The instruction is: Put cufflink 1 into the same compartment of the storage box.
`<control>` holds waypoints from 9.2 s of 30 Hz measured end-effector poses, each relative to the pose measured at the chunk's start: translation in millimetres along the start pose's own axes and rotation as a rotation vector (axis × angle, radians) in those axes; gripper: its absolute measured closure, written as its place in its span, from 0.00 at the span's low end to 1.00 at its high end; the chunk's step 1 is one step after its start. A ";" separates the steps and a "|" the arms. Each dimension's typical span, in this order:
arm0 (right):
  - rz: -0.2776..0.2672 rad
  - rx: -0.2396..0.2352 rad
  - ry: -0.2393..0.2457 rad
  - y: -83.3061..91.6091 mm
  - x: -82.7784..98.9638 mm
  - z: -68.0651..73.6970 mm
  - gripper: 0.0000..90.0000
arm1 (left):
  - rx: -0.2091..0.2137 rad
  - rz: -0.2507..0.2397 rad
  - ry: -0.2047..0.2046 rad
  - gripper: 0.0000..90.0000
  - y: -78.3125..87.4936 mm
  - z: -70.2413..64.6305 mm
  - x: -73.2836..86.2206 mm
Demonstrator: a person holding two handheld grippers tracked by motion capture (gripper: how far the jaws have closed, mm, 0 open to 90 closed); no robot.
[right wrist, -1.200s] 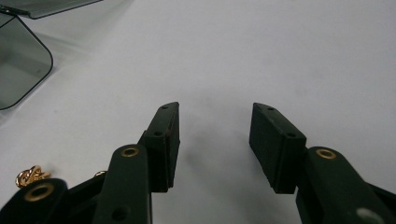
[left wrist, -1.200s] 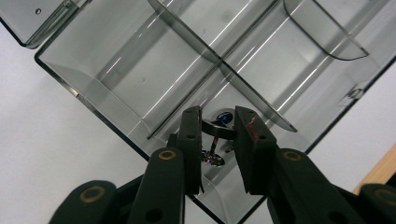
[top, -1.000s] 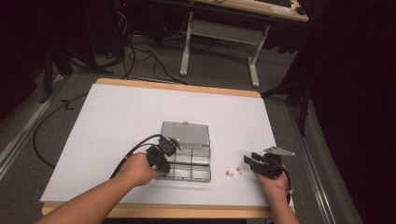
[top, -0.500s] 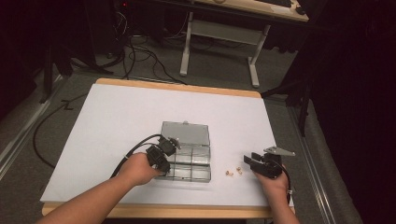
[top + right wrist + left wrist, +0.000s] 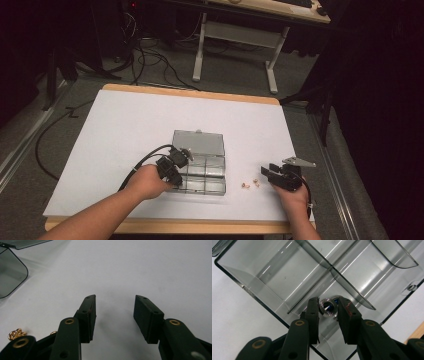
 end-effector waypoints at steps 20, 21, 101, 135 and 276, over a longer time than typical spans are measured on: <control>0.009 0.005 0.005 -0.5 -0.1 0.2 0.59 | -0.013 -0.060 0.039 0.77 36.3 7.3 2.8; 0.006 0.005 0.007 -0.6 -0.1 0.3 0.59 | -0.015 -0.064 0.046 0.77 39.1 7.9 3.3; 0.079 0.006 0.014 10.9 -13.9 17.0 0.55 | -0.219 -0.697 0.272 0.55 -6.7 131.1 143.5; 0.408 -0.024 0.071 11.9 -28.1 33.0 0.58 | -0.213 -0.670 0.241 0.39 -10.2 127.2 142.6; 0.713 -0.319 0.481 -43.1 -109.5 176.6 0.88 | -0.225 -0.657 0.239 0.40 -10.9 126.4 142.2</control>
Point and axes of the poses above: each handheld gripper's, and its own axes: y roughly backward along the jaws, x roughly out of its underside, z roughly to its left, the point moved 1 cm from there along -y, roughly forward along the jaws, and after that the axes turned 7 degrees about y, right-handed, at the moved point
